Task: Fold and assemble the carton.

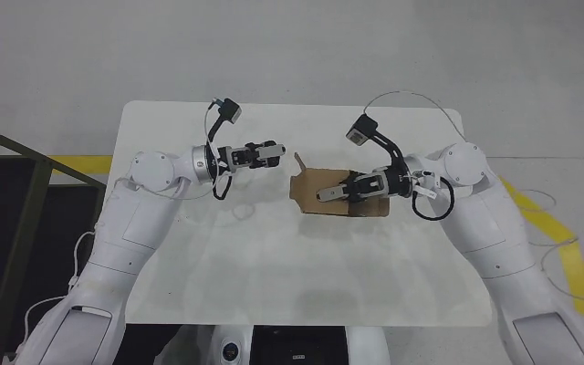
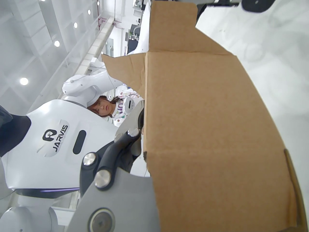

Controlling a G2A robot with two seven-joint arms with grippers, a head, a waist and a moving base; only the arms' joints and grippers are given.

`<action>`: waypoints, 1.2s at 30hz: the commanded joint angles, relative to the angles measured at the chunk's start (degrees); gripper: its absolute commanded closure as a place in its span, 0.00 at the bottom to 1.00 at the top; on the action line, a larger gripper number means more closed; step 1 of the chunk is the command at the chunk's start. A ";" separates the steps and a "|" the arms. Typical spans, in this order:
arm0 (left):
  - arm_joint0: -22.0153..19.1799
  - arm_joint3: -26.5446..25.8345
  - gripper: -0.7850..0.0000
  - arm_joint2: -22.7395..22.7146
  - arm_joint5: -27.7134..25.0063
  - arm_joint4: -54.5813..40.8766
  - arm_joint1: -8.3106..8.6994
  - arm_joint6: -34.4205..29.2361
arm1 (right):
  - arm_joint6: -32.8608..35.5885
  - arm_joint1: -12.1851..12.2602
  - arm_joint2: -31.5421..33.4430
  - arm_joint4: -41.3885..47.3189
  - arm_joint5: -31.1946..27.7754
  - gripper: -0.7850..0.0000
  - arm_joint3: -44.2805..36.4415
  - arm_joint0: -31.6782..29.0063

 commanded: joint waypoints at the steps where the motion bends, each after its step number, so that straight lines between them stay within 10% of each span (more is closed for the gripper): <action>1: -0.09 0.23 0.00 0.10 -0.06 0.31 -0.01 0.24 | 0.79 -0.19 -0.94 -0.32 -0.23 1.00 -0.14 0.51; 36: -0.13 -0.81 0.00 2.82 1.53 -2.88 -0.06 -7.75 | -4.48 -0.97 -1.20 0.44 -2.84 1.00 0.75 2.30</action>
